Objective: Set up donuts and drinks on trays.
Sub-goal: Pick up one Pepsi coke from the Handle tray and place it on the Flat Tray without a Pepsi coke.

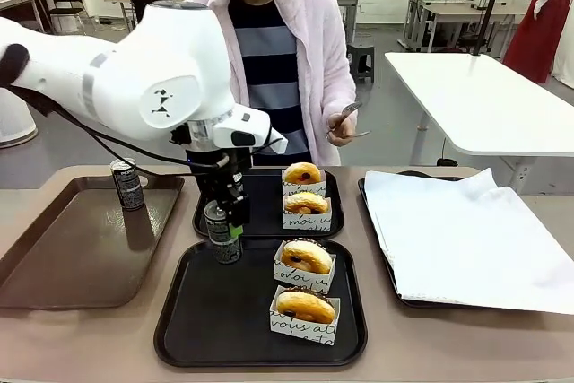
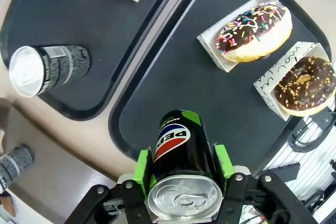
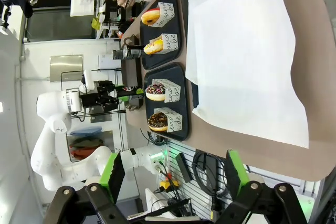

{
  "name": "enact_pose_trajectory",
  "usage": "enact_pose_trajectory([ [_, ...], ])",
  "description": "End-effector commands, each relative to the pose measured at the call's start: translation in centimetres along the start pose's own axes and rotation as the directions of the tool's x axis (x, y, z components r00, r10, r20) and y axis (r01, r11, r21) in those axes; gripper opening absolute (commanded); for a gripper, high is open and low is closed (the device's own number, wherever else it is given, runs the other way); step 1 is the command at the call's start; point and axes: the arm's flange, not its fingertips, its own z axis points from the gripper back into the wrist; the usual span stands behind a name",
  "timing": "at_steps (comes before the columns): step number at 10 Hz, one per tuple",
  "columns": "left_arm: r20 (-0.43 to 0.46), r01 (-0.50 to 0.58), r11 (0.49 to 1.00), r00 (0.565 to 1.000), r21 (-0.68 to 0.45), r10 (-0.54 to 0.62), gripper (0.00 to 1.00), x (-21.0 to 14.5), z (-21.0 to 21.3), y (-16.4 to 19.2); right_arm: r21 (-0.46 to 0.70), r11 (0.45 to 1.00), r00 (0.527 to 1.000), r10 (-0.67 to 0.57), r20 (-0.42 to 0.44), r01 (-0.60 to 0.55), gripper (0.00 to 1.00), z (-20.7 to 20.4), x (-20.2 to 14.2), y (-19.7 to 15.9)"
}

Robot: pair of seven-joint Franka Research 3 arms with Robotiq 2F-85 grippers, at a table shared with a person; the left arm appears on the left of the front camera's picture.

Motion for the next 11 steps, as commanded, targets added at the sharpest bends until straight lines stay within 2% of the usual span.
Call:
enact_pose_trajectory([
  [1,-0.03,-0.002,1.0,1.0,0.001,0.002,0.58,1.0,-0.9,-0.3,0.023,1.0,1.0,0.017,0.008,-0.017,1.0,-0.1,0.0,0.0],
  [10,-0.083,0.048,0.998,0.995,-0.031,-0.05,0.6,1.4,-4.2,0.3,0.023,1.0,1.0,0.017,0.008,-0.017,1.0,-0.1,0.0,0.0],
  [11,-0.088,0.043,0.999,0.995,-0.03,-0.045,1.0,1.5,-4.2,0.3,0.023,1.0,1.0,0.017,0.008,-0.017,1.0,-0.1,0.0,0.0],
])
